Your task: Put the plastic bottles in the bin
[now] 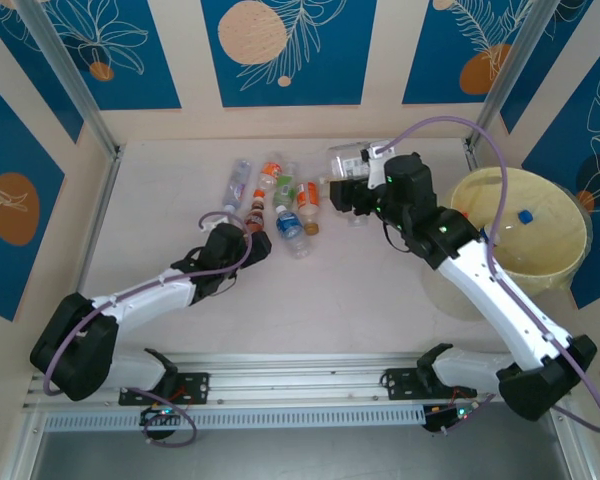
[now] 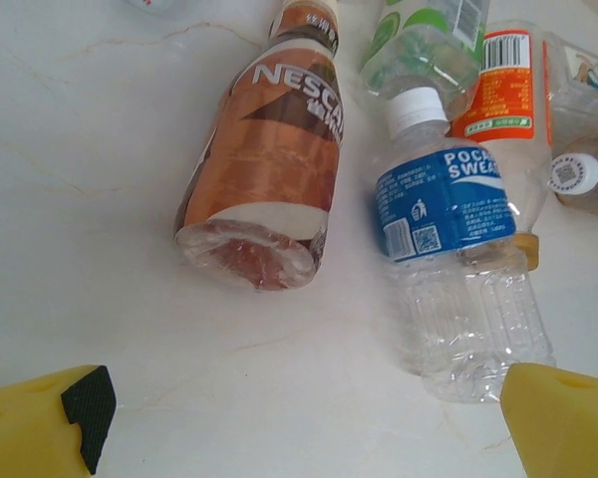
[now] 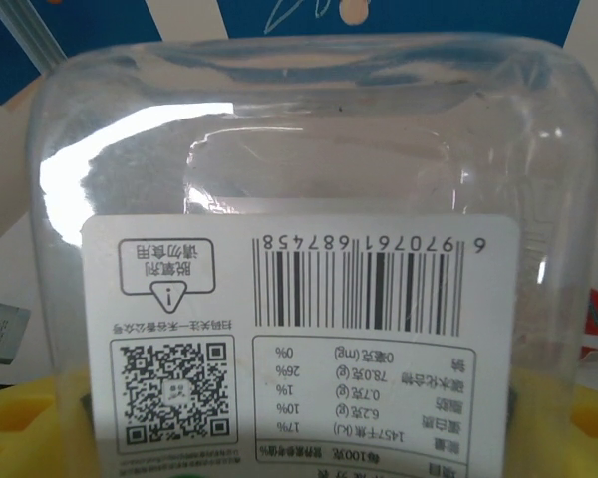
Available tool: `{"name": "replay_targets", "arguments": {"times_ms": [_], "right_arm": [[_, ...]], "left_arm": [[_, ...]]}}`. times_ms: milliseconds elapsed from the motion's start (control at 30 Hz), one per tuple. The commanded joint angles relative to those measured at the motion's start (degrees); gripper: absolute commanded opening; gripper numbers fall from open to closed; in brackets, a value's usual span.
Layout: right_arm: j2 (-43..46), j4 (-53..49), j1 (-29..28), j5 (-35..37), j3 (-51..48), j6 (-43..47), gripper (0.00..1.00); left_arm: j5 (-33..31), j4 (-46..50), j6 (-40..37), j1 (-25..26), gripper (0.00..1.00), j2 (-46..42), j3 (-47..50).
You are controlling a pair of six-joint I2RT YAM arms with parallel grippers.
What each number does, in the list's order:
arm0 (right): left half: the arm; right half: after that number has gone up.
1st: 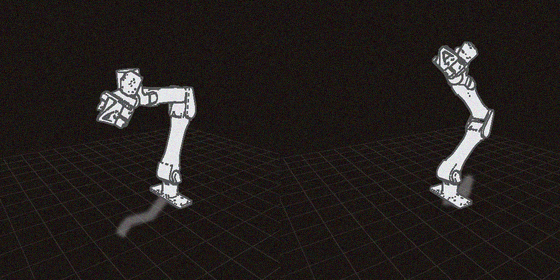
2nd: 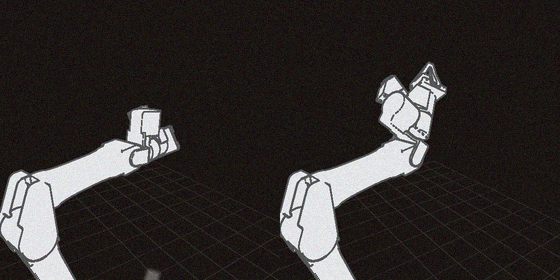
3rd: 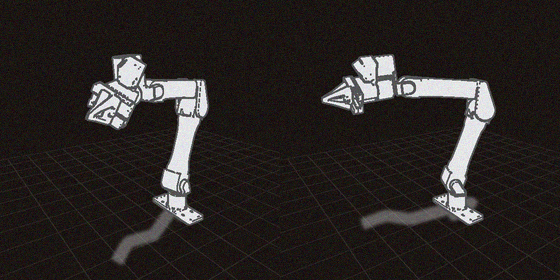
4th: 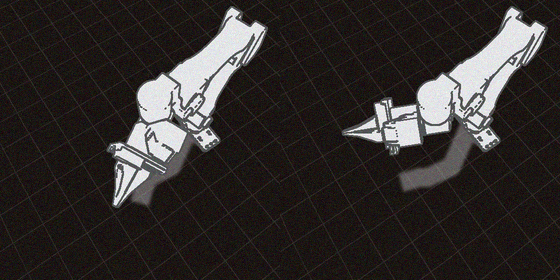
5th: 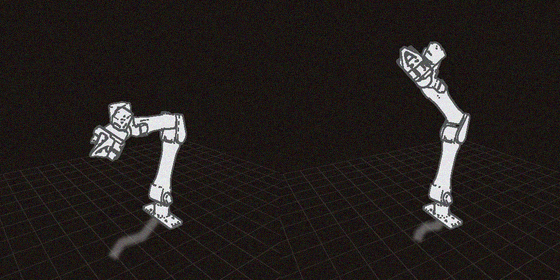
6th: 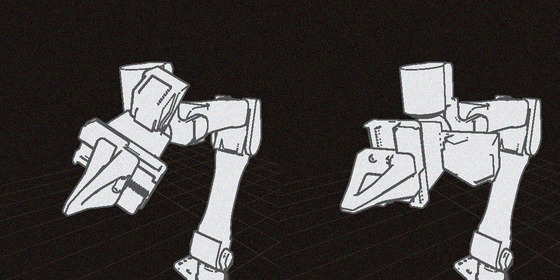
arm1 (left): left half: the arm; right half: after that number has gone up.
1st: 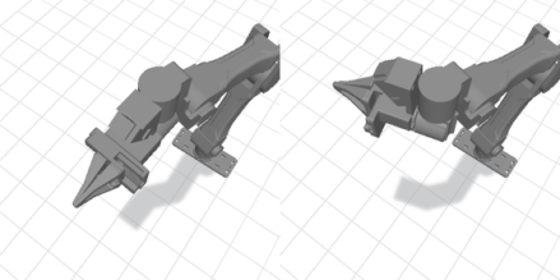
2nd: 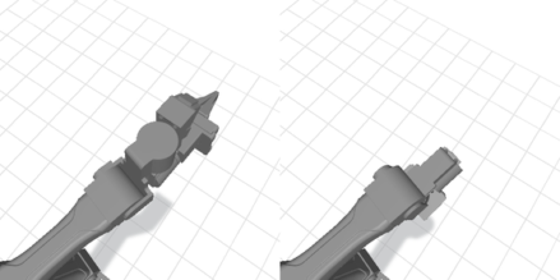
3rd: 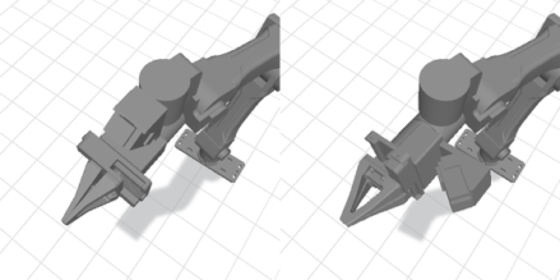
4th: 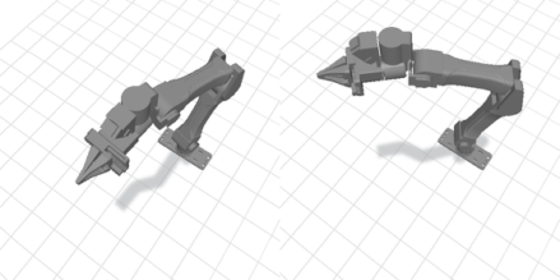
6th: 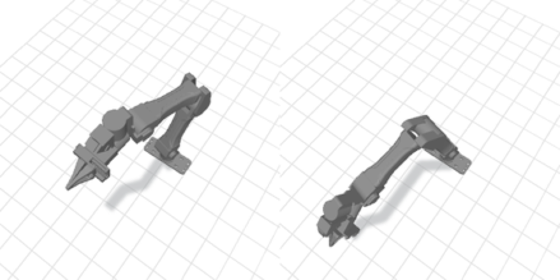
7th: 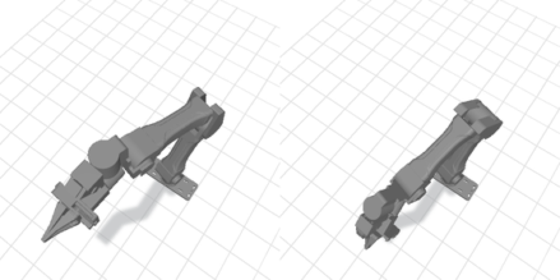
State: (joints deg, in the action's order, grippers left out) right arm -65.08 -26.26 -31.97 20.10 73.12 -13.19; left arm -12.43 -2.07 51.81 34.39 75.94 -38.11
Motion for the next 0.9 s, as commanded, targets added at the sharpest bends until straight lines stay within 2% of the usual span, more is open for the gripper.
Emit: {"name": "replay_targets", "arguments": {"times_ms": [0,333,600,700,767,867], "right_arm": [[5.02,-1.44,1.01,0.98,2.07,3.56,0.00],[15.57,-2.54,8.72,3.18,0.18,7.61,0.00],[20.72,-0.99,21.35,3.73,-1.79,6.85,0.00],[20.26,-4.54,26.51,9.26,0.55,5.75,0.00],[19.20,-8.12,30.09,15.83,2.58,4.93,0.00],[18.68,-10.28,34.77,19.12,3.48,5.10,0.00]], "left_arm": [[-0.93,0.67,-2.13,-1.21,1.00,-1.27,-1.60],[1.20,-1.19,-0.77,-1.65,1.00,0.60,-1.54],[4.21,-1.79,0.04,-1.68,1.00,3.56,-2.98],[4.25,-1.98,-0.19,-1.69,1.00,3.77,-3.11],[4.16,-2.00,-0.37,-1.75,1.00,3.82,-3.27],[4.22,-1.98,-0.66,-1.91,1.00,3.78,-3.54]]}}
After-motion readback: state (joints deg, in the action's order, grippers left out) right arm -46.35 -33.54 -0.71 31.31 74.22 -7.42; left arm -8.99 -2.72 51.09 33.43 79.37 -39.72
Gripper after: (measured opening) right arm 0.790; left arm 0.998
